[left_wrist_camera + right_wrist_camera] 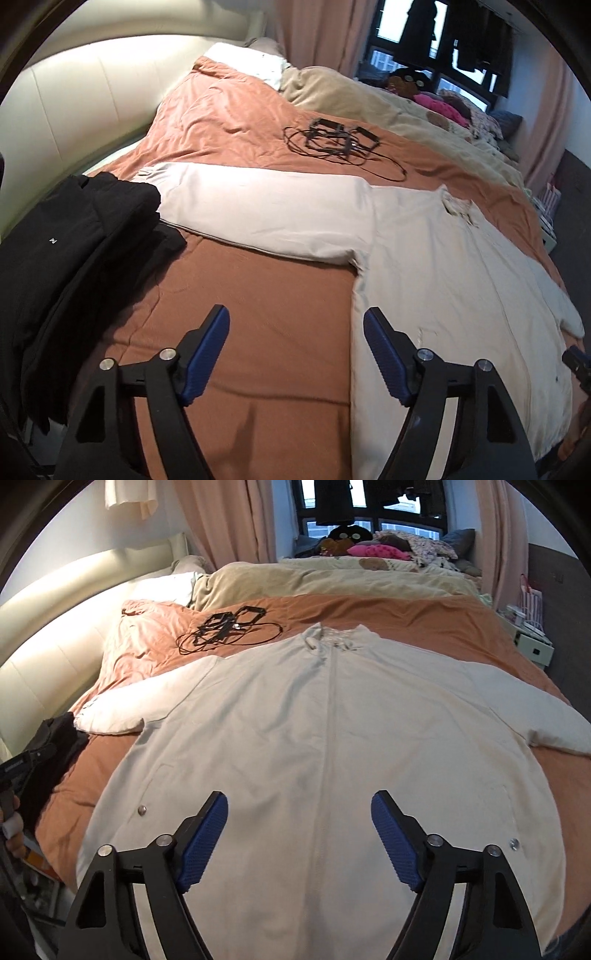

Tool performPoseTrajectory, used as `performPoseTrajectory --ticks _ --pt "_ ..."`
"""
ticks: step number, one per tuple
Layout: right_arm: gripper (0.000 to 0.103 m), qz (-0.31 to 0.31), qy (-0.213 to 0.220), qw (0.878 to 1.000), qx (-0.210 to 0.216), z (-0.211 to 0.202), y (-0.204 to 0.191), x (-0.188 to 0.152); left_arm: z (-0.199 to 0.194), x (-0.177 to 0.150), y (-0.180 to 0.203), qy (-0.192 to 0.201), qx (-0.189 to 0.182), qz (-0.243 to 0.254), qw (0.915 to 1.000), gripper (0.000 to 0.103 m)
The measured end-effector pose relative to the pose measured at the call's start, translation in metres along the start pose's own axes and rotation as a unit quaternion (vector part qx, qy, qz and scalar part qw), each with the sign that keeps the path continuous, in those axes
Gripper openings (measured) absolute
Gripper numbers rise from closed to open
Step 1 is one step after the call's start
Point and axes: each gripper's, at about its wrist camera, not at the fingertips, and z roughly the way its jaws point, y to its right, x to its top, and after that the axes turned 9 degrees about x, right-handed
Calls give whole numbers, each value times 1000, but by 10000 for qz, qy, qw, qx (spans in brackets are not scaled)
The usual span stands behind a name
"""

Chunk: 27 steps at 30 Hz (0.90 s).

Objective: Fold large clothes
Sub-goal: 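Move the left tool to the jacket sleeve and grasp it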

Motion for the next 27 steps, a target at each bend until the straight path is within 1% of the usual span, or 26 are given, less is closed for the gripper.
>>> performPoseTrajectory --ticks 1,3,5,7,12,14,18,20,22,25,27 --pt "74 -11 -36 10000 37 6 -3 4 8 7 -5 -30 59 -70 10000 75" --pt "71 -54 -108 9998 135 19 -11 14 22 19 -12 -67 134 -157 9998 75" --pt "64 -86 -175 9995 244 32 -19 23 35 31 -15 -98 258 -153 9995 74" --pt "59 -144 -229 9991 338 45 -26 32 47 43 -15 -106 434 -126 9989 72" --pt "57 -230 -353 9979 491 77 -45 51 92 72 -13 -453 648 -162 9967 72" --pt "51 -222 -418 9973 553 89 -53 58 113 80 -13 -656 717 -269 9949 72" --pt "44 -156 -529 9955 774 117 -70 68 145 88 -16 -952 895 -475 9903 72" --pt "39 -103 -629 9943 854 131 -76 71 165 89 -16 -1123 1018 -560 9869 72" --pt "39 -88 -696 9936 885 143 -80 73 179 88 -18 -1269 1102 -662 9835 72" --pt "39 -66 -774 9930 888 155 -81 73 205 78 -22 -1609 1141 -950 9757 72" --pt "39 -21 -813 9924 920 160 -81 74 217 73 -23 -1690 1167 -1061 9729 72"
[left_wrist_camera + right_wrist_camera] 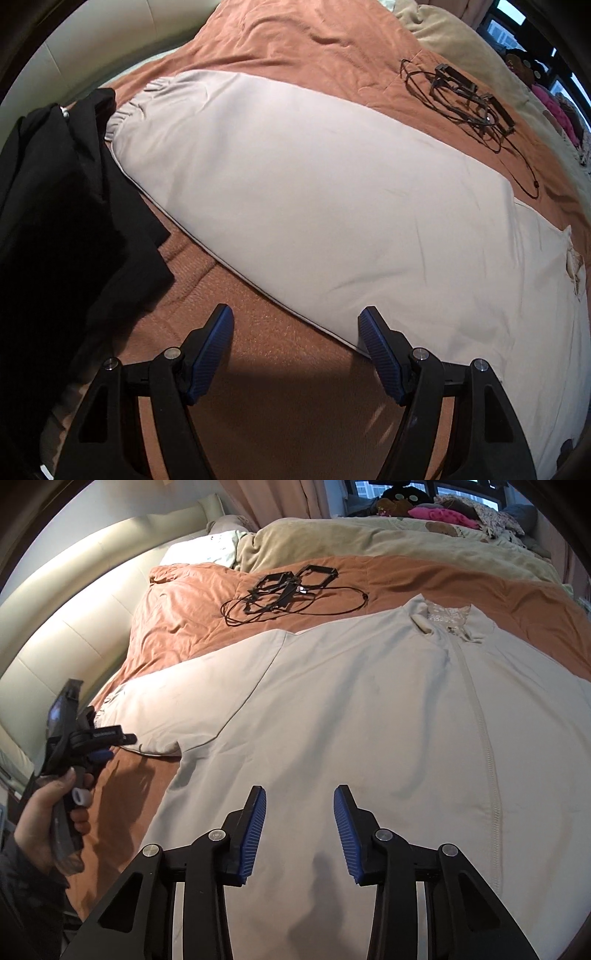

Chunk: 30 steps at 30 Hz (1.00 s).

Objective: Fold large clothes
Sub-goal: 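Move the left tool to the jacket sleeve and grasp it, then lift the sleeve with the left tool, fold it across the jacket body, release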

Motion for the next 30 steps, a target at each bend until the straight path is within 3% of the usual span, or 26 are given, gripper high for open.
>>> performPoseTrajectory --ticks 3,4,5,6,7,8,15,22,30 --pt "39 0 -13 10000 8 4 0 3 10 3 1 190 97 -152 9997 72" --pt "38 -20 6 10000 25 5 -1 4 10 4 1 250 114 -175 9995 66" --pt "30 -41 28 10000 60 6 -2 6 10 6 2 329 125 -184 9992 47" --pt "25 -64 31 9999 110 8 -4 8 9 8 3 396 120 -181 9990 35" --pt "18 -75 0 9998 158 11 -7 10 6 9 2 437 114 -189 9988 14" --pt "13 -70 -17 9998 200 13 -8 11 3 11 1 464 -10 -199 9987 6" --pt "9 103 -132 9969 773 46 -24 27 -53 28 2 1165 -684 32 9908 5" --pt "9 310 -387 9886 1424 95 -49 39 -90 38 1 1387 -1349 134 9810 5" --pt "9 757 -808 9776 1792 163 -59 33 -118 32 15 1409 -2043 410 9678 5"
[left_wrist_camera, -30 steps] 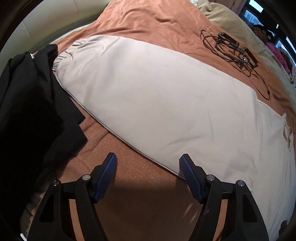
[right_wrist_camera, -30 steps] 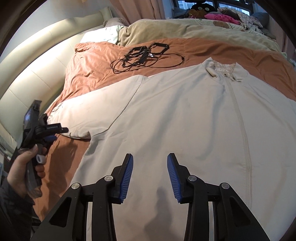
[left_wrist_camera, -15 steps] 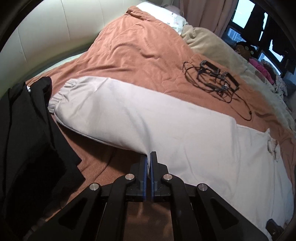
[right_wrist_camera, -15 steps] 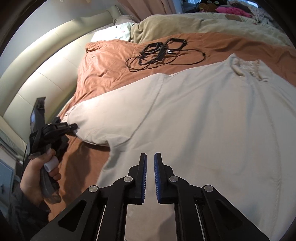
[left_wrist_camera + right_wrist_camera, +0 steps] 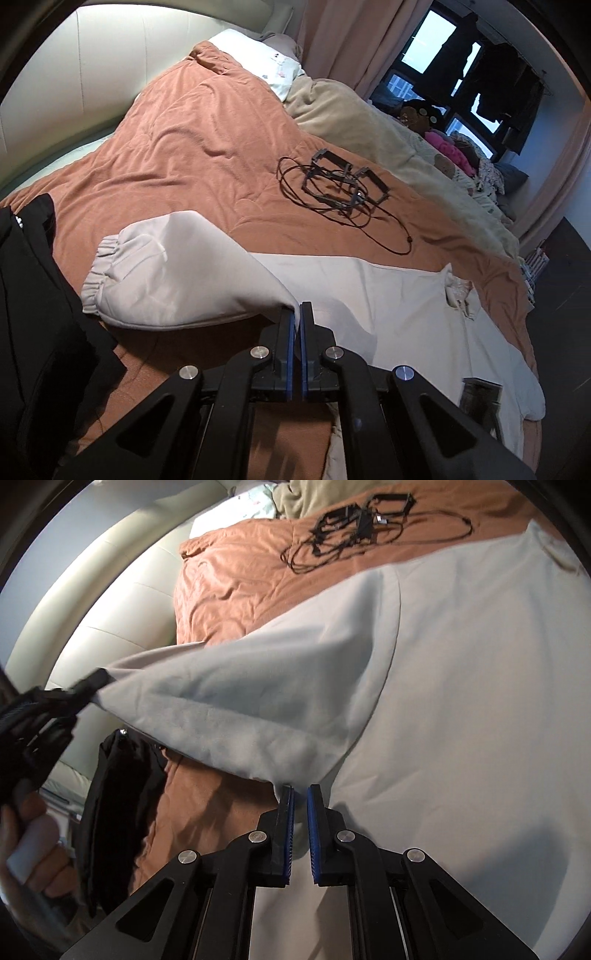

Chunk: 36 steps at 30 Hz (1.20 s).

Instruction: Fold large clothes

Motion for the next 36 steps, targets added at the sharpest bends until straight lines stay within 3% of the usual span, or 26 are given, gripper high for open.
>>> performPoseTrajectory --ticks 7,11,14,18,22,26,27,28,29,30,31,32,35,36 --pt "8 350 -145 9990 233 26 16 5 3 -8 13 -272 -617 -190 9975 5" --pt "10 125 -121 9998 131 -4 11 -1 -1 -11 27 -259 -849 -111 9960 5" --pt "22 -40 40 10000 -3 -37 11 -8 -7 -20 42 -266 -999 14 9946 5" --pt "24 -117 286 9992 -247 -82 21 -23 -12 -38 63 -369 -1202 168 9919 5" --pt "24 -96 410 9980 -474 -113 29 -35 -5 -61 82 -811 -1350 270 9872 5" --pt "24 -136 512 9963 -670 -137 30 -43 4 -78 80 -1254 -1493 26 9808 7" --pt "24 -130 537 9961 -687 -142 30 -44 4 -82 78 -1347 -1556 -31 9786 9" --pt "24 -125 554 9959 -699 -147 32 -45 3 -85 78 -1402 -1635 -79 9765 20" --pt "24 -120 572 9957 -720 -150 31 -47 0 -87 76 -1451 -1764 -143 9735 41" --pt "25 -118 592 9954 -745 -152 30 -47 -4 -88 75 -1453 -1838 -191 9720 56" --pt "25 -121 606 9951 -766 -155 29 -47 -12 -87 71 -1351 -1848 -241 9731 87" --pt "25 -128 618 9950 -777 -157 28 -48 -21 -85 66 -1177 -1814 -285 9759 99" --pt "25 -191 644 9945 -804 -160 21 -48 -40 -75 48 -835 -1610 -369 9827 99" --pt "25 -237 653 9942 -817 -161 18 -50 -43 -71 39 -753 -1377 -391 9868 99"
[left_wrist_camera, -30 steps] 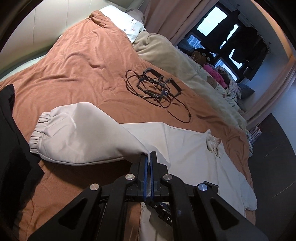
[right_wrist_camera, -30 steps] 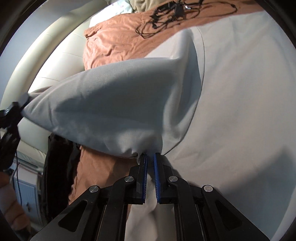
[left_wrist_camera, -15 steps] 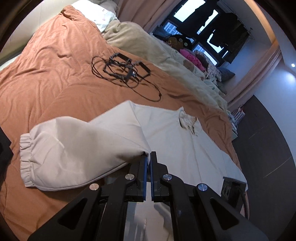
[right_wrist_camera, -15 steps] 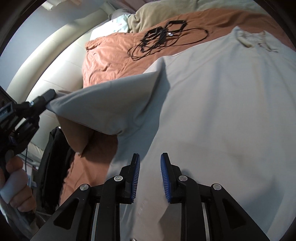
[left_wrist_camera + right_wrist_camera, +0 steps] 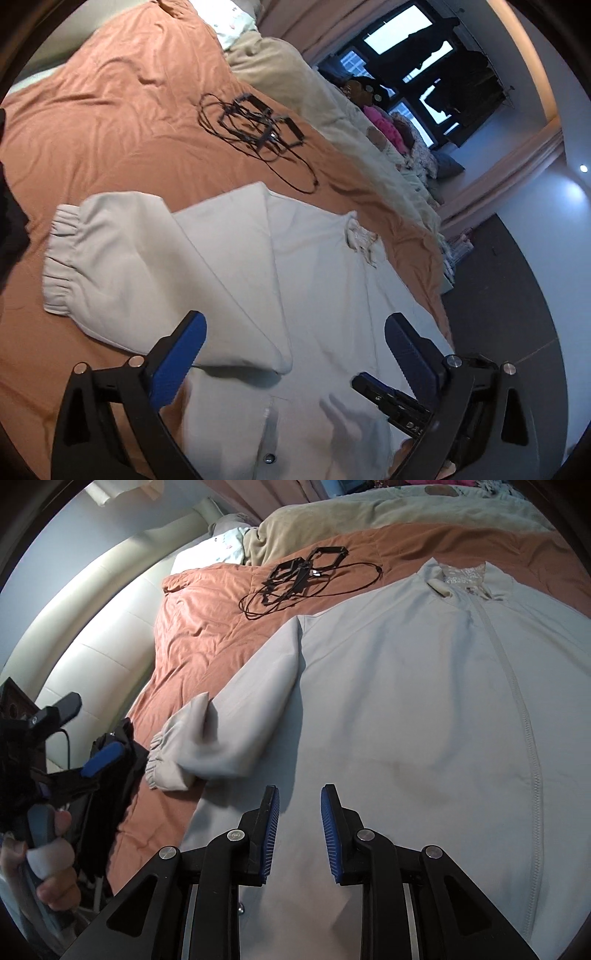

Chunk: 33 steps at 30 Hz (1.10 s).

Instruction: Fold large clothes

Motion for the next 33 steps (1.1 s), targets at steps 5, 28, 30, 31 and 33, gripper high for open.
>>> performPoseTrajectory --ticks 5,28,30,31,33 --pt "25 -147 51 9999 4 -5 -9 -4 0 8 -45 253 1364 42 9903 99" --pt "24 16 -932 9954 -217 125 -17 9 69 4 -119 -285 2741 79 9612 34" --pt "24 21 -874 9960 -178 117 -17 7 52 10 -104 -43 2668 249 9634 33" --pt "24 29 -832 9964 -123 111 -17 7 46 14 -97 51 2632 304 9642 33" --pt "24 31 -689 9976 -74 94 -15 7 30 23 -76 250 2504 389 9670 32"
